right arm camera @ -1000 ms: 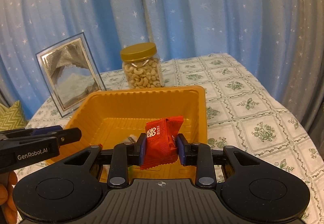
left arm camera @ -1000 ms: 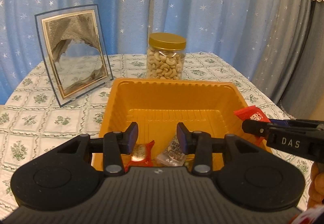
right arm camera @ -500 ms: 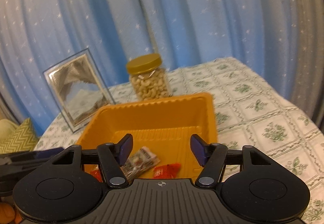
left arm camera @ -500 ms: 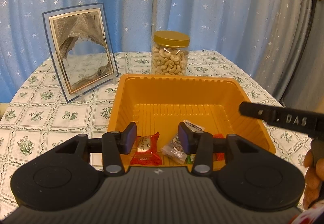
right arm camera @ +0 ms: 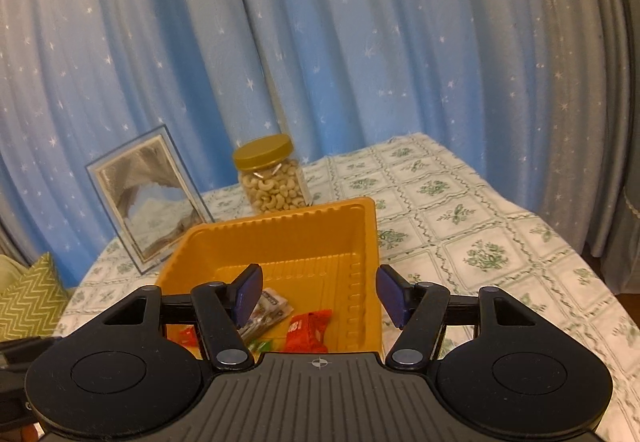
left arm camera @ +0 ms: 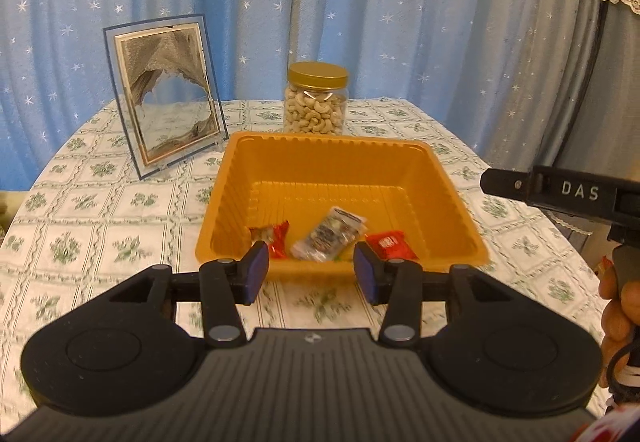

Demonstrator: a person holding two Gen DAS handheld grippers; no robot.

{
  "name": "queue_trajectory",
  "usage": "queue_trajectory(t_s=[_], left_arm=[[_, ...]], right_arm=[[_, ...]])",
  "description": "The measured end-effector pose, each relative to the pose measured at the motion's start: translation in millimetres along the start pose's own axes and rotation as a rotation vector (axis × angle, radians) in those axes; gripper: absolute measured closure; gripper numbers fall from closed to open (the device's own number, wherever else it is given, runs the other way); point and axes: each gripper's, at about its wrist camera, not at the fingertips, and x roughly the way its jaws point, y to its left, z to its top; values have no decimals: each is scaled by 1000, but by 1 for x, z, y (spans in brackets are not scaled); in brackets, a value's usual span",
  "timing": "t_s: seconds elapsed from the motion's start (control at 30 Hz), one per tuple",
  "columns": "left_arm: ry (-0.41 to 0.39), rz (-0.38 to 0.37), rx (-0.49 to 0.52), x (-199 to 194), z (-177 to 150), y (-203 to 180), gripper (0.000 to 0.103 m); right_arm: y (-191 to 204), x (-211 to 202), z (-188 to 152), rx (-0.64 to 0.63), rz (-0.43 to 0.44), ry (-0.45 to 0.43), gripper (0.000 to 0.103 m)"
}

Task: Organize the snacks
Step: 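Carry both packs over the orange tray and open both tools to release them, then move both tools back toward the remaining snacks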

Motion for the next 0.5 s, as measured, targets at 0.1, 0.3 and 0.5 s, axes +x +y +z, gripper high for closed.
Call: queue_trajectory(t_s=[0.1,0.3,0.5], left_arm=[[-1,1,-10,-19,-11,-4,60],[10,8,-42,-58,-38,-9,60],[27,19,-62,-96,-69,-14,59]], right_arm=[[3,-25,-7,-2,2,-17,40],[6,-72,-30,-16,2,-8,40],[8,-115,-61,-35,-10,21,40]])
